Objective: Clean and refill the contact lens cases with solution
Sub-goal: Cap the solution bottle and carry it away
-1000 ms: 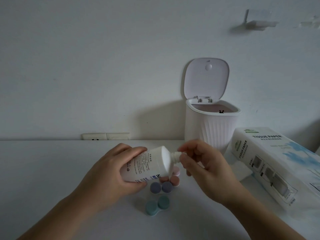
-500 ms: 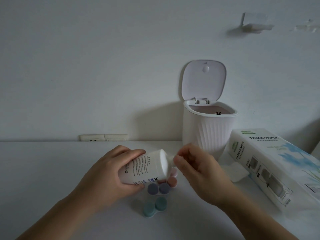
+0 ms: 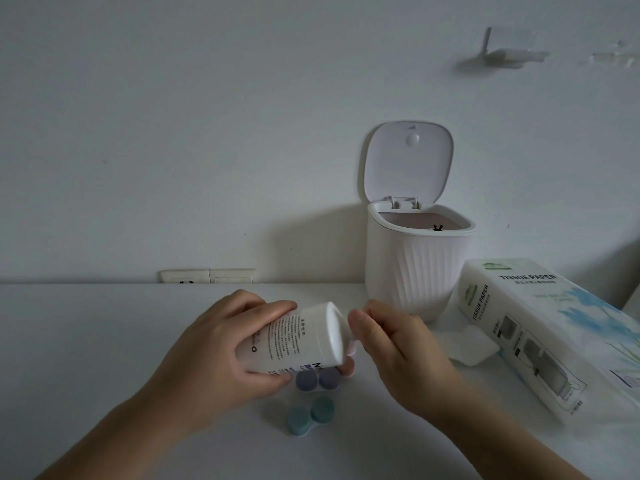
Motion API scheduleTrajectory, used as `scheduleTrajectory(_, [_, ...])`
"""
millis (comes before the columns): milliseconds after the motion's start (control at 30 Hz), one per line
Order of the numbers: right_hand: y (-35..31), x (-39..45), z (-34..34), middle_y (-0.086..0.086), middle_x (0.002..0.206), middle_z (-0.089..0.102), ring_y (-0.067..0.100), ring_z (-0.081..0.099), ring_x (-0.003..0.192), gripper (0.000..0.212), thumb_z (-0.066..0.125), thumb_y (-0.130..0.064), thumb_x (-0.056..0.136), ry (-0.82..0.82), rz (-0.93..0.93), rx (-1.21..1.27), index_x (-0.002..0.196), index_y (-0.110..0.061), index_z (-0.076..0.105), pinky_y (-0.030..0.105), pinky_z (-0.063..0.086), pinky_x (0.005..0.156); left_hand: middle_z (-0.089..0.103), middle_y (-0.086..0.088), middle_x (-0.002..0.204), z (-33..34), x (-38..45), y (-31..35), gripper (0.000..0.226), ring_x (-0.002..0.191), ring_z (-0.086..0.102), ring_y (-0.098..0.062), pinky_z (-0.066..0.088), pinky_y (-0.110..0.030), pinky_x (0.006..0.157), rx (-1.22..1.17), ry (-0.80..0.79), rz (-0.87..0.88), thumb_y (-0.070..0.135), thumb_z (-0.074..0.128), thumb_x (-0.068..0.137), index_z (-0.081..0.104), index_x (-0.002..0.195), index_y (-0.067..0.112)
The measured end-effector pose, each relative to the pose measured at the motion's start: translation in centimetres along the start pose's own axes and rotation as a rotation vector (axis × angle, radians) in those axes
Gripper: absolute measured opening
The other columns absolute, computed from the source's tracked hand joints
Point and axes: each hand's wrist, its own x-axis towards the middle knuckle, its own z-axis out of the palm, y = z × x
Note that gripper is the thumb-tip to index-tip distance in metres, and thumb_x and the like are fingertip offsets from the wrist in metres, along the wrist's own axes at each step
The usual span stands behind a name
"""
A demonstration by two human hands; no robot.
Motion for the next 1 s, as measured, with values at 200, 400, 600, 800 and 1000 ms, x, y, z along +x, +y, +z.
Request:
scheduleTrajectory(200, [-0.6,-0.3,0.4,-0.011,0.048,0.047,0.001,0.039,0.047,0.040,0.044,-0.044,0.092,0.030,-0.015,0.113,0.056,-0.027,0.041,0.024,0.032,0.047,0.052,0.022,0.110,-0.5,0.2,1.2,0.071,0.096,0.061,-0.005,0.055,-0.029,0.075,0.036,-0.009,0.058,0.057,0.078,0.062,0.057,0.129,0.043])
scheduleTrajectory(400, [-0.7,-0.4,0.5,0.008,0.048,0.034,0.012,0.031,0.045,0.046,0.042,-0.040,0.092,0.158,-0.045,0.083,0.056,-0.013,0.032,0.038,0.025,0.043,0.053,0.027,0.112,-0.3,-0.1,2.8,0.075,0.091,0.063,0.002,0.056,-0.023,0.069,0.017,-0.016,0.058,0.067,0.075,0.061,0.052,0.129,0.045])
scheduleTrajectory(600, [-1.2,-0.4,0.7,-0.008,0.044,0.036,0.003,0.033,0.044,0.041,0.041,-0.039,0.086,0.199,0.075,0.230,0.049,-0.024,0.036,0.023,0.025,0.044,0.061,0.004,0.100,-0.5,0.5,3.9,0.062,0.072,0.060,-0.012,0.040,-0.017,0.058,0.271,0.130,0.147,0.054,0.063,0.068,0.056,0.125,0.029])
scheduleTrajectory(800, [-0.8,-0.2,1.0,-0.004,0.051,0.045,0.007,0.043,0.048,0.056,0.049,-0.053,0.089,0.120,0.083,0.449,0.062,-0.004,0.044,0.022,0.035,0.048,0.057,0.013,0.106,0.0,0.4,2.8,0.071,0.079,0.059,-0.006,0.038,-0.009,0.060,0.220,0.110,0.094,0.054,0.078,0.063,0.058,0.126,0.031])
scheduleTrajectory(1000, [-0.5,-0.5,1.3,0.011,0.085,0.068,0.019,0.069,0.068,0.031,0.070,-0.044,0.085,-0.052,-0.003,0.513,0.107,-0.022,0.065,0.038,0.054,0.066,0.071,0.023,0.110,0.5,0.3,2.4,0.061,0.100,0.068,0.001,0.053,-0.011,0.073,-0.382,0.179,-0.191,0.057,0.080,0.062,0.061,0.119,0.049])
